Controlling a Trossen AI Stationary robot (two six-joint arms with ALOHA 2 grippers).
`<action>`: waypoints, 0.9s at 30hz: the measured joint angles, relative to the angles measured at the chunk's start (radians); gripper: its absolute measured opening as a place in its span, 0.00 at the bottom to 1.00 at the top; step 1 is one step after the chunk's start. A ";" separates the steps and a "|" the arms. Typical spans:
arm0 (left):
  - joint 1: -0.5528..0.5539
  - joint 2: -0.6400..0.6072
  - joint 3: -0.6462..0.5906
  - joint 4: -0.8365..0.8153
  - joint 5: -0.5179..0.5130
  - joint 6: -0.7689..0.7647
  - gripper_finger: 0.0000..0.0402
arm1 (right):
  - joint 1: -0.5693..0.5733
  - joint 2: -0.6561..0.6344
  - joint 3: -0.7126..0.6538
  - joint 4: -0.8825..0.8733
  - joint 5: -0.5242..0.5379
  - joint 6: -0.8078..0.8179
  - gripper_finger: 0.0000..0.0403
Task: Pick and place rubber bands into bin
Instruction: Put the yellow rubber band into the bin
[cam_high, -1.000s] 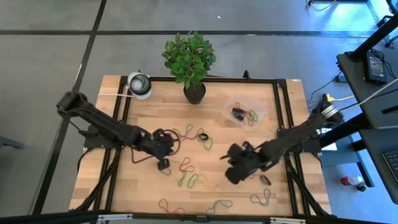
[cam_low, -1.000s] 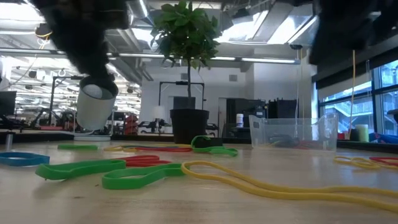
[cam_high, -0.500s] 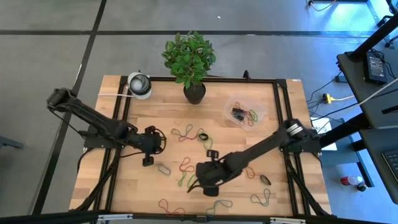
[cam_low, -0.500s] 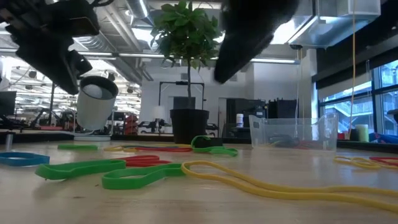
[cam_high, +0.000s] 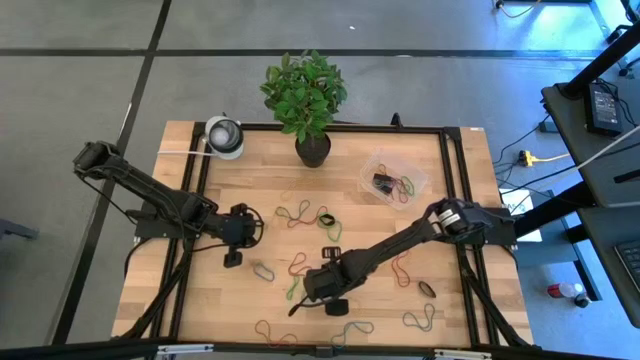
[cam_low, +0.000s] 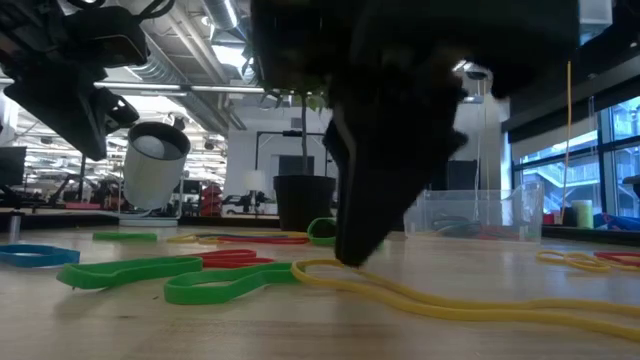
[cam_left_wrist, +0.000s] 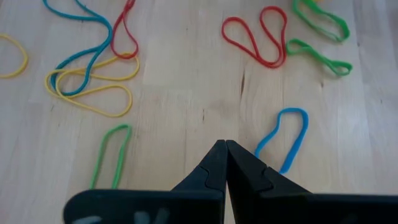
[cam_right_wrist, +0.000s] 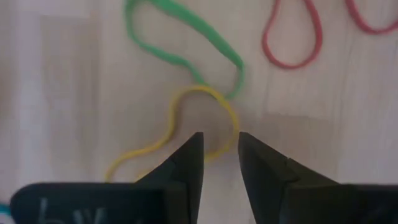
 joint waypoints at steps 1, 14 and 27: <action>0.000 0.000 0.000 0.000 0.000 0.000 0.00 | 0.000 0.006 0.000 -0.005 0.002 0.000 0.25; 0.000 0.000 0.000 0.006 0.000 0.019 0.00 | -0.006 -0.007 -0.003 -0.037 0.017 0.213 0.02; 0.000 0.001 0.000 0.117 -0.010 0.009 0.00 | 0.001 -0.348 -0.026 -0.222 0.178 0.333 0.00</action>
